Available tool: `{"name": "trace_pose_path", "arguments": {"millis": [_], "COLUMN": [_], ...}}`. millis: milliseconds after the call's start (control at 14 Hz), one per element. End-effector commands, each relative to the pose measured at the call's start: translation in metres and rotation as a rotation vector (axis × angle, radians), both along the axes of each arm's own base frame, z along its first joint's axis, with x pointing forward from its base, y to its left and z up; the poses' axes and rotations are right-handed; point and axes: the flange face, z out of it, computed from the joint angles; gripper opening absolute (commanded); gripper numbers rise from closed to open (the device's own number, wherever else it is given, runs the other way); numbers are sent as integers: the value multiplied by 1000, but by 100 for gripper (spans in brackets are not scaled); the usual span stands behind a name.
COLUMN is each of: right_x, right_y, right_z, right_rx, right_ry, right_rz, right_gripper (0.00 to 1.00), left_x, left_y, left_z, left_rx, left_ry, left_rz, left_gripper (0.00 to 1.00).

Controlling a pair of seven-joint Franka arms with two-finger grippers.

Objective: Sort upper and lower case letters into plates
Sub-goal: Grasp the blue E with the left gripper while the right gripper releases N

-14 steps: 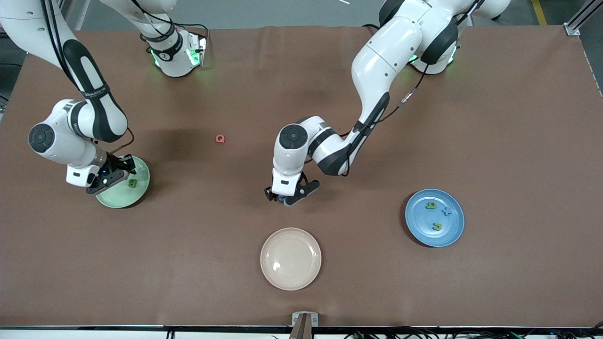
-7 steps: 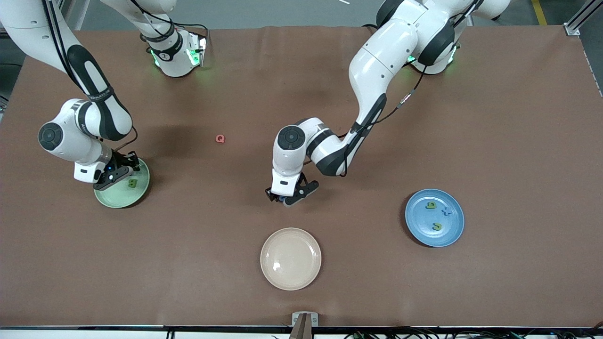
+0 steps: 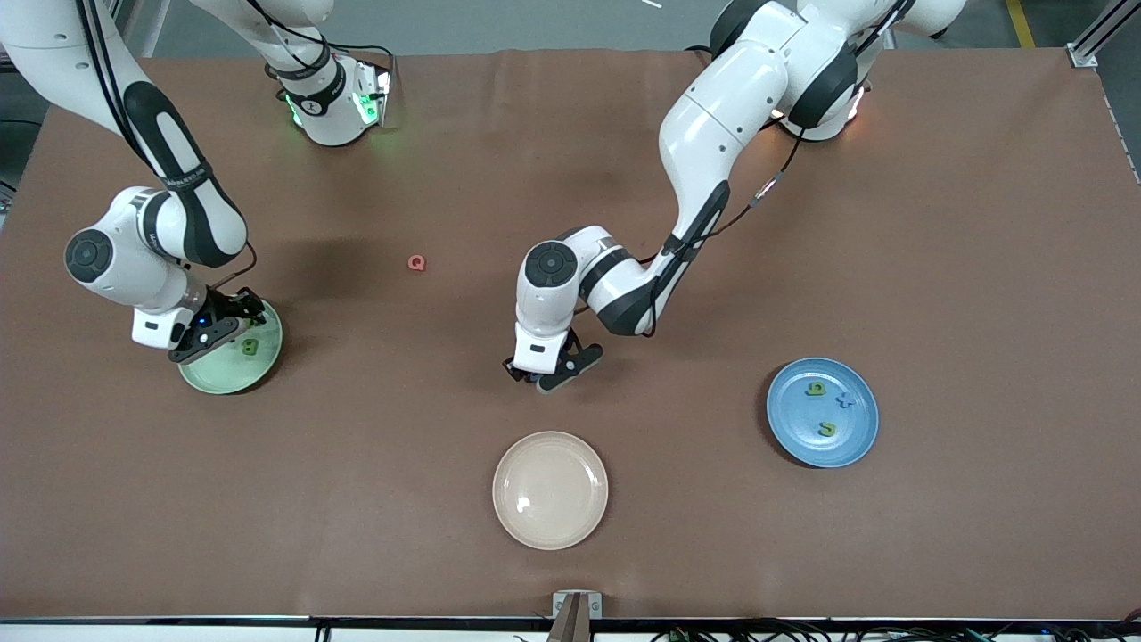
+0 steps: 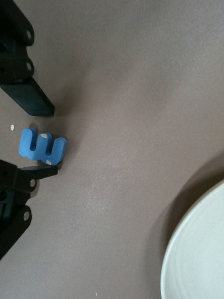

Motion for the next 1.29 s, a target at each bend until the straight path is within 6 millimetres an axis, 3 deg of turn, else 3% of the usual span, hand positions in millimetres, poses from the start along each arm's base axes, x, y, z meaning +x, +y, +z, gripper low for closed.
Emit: {"name": "trace_pose_path", "arguments": {"millis": [0,143,215,358,501,644,716,788,931,1217], "right_x": [17,25,29,35,36,30,26,20,10,-17], "right_y": [20,38,59,95,113,167,180,193,221,265], "right_z": [45,62,70,77,75,75,73,69,64,40], "right_rx": [-9,-1,0,-2,26,77,73,63,44,36], "right_ry": [-28,10,31,26,26,36,54,75,99,88], "right_rz": [34,-13,-34,-35,-39,-58,-197,-357,-516,-520], "right_gripper": [93,99,100,100,100,99,99,99,100,100], "left_x": [0,0,1,6,7,9,9,10,10,26], "left_y": [-16,-15,-14,-8,-3,4,5,7,9,21], "left_z": [-9,-10,-9,-11,-19,-22,-23,-23,-11,27], "left_rx": [-31,-29,-28,-18,-6,-8,-9,4,28,47], "left_ry": [-31,-31,-32,-33,-17,9,22,35,56,49], "left_rz": [-13,-13,-12,-6,5,32,42,48,52,59], "left_gripper": [52,51,47,33,25,9,2,0,0,0]}}
